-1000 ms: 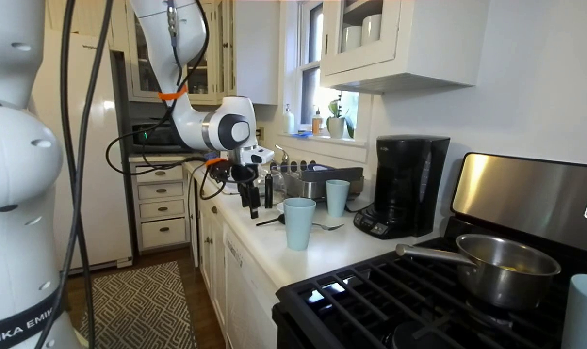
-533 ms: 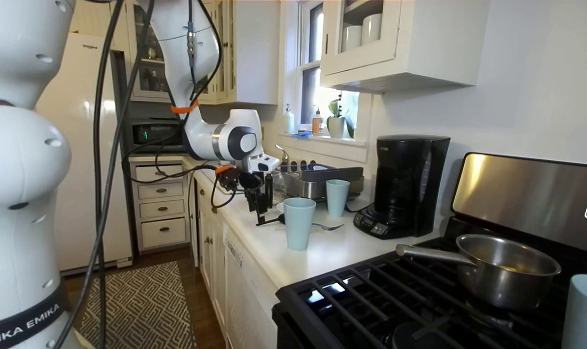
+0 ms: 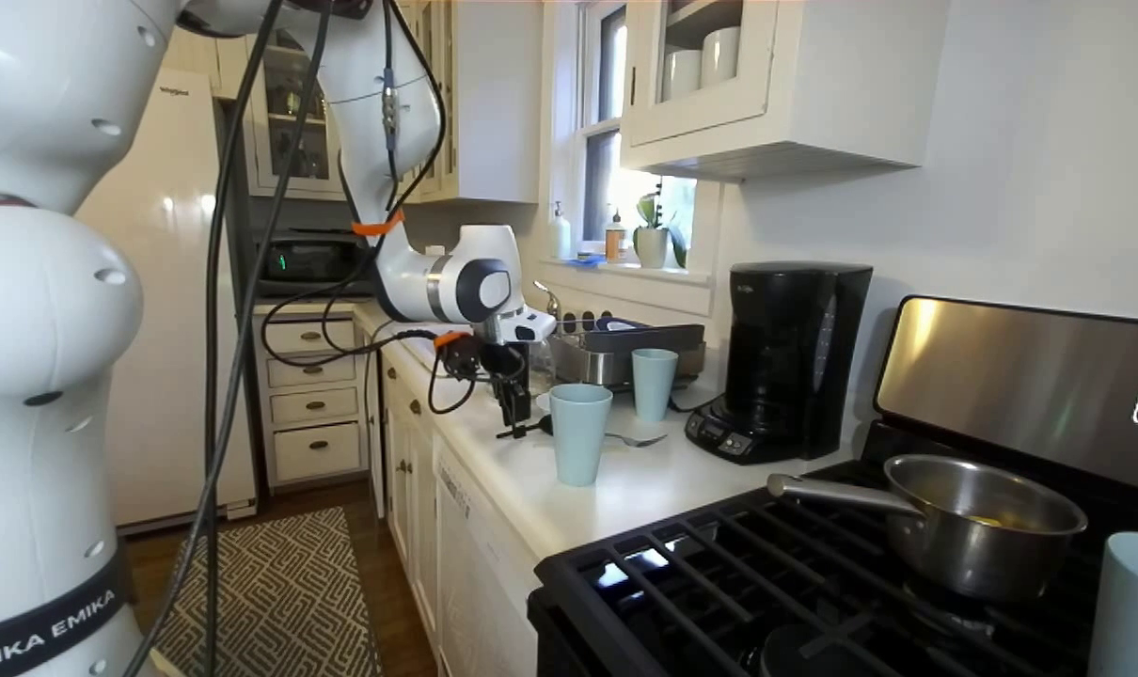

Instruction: Put the black scoop in the cup on the right

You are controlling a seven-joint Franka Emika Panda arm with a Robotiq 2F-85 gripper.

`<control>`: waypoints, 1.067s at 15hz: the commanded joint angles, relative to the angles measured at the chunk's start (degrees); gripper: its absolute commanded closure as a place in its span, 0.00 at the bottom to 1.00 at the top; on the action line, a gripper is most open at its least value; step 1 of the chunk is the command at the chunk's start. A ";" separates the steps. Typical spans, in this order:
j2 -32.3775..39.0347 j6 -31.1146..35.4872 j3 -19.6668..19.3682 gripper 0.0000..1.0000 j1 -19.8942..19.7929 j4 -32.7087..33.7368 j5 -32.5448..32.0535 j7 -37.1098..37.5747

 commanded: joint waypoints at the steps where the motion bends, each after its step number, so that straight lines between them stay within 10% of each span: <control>1: 1.73 1.27 -1.12 0.63 1.03 1.73 2.83 -2.29; 10: 1.94 -0.23 0.27 1.00 -0.53 2.51 9.03 -7.69; 16: -1.59 -3.67 -1.16 0.99 0.03 2.09 11.07 -7.43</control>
